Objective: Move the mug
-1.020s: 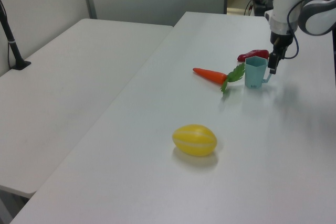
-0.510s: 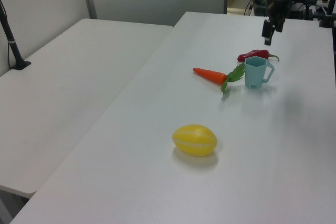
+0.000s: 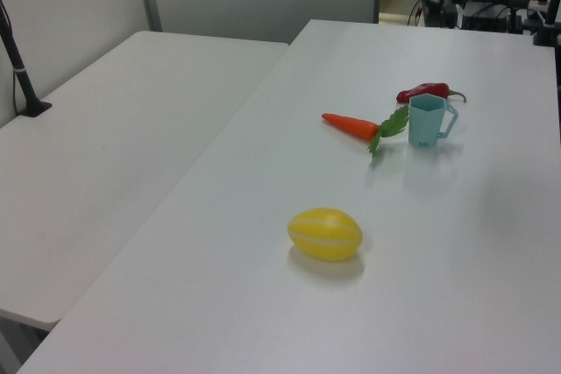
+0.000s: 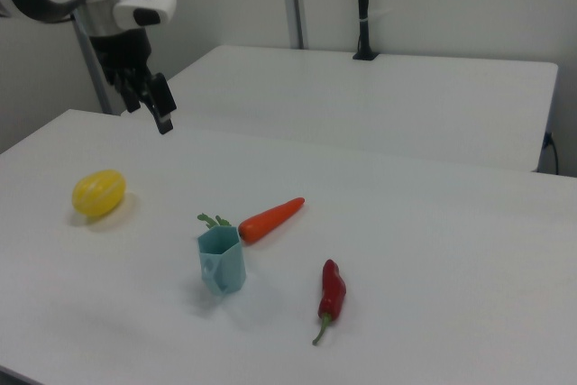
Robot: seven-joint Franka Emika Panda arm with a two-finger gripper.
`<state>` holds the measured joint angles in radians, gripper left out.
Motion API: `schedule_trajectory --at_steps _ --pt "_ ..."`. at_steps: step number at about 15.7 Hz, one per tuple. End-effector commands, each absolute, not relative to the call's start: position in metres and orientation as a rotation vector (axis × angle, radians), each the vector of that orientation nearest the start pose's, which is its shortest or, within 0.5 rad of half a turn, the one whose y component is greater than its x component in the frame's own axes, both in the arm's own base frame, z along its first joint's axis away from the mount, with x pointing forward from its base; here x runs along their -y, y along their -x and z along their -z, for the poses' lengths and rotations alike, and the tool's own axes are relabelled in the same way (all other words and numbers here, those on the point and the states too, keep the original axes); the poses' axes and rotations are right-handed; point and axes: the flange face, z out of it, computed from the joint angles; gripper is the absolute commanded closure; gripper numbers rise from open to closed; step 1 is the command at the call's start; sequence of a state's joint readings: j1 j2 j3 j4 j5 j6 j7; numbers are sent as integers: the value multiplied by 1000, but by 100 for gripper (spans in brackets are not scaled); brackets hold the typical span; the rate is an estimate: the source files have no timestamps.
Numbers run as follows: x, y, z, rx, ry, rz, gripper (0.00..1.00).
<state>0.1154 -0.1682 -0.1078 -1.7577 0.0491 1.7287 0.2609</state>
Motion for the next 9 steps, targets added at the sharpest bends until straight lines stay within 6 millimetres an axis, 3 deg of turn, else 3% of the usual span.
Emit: schedule_trajectory --at_steps 1,6,9 --pt "2 -523 -649 -364 2983 189 0" --pt "22 -530 -642 -8 3019 204 0" --pt "13 -539 -633 115 3050 188 0"
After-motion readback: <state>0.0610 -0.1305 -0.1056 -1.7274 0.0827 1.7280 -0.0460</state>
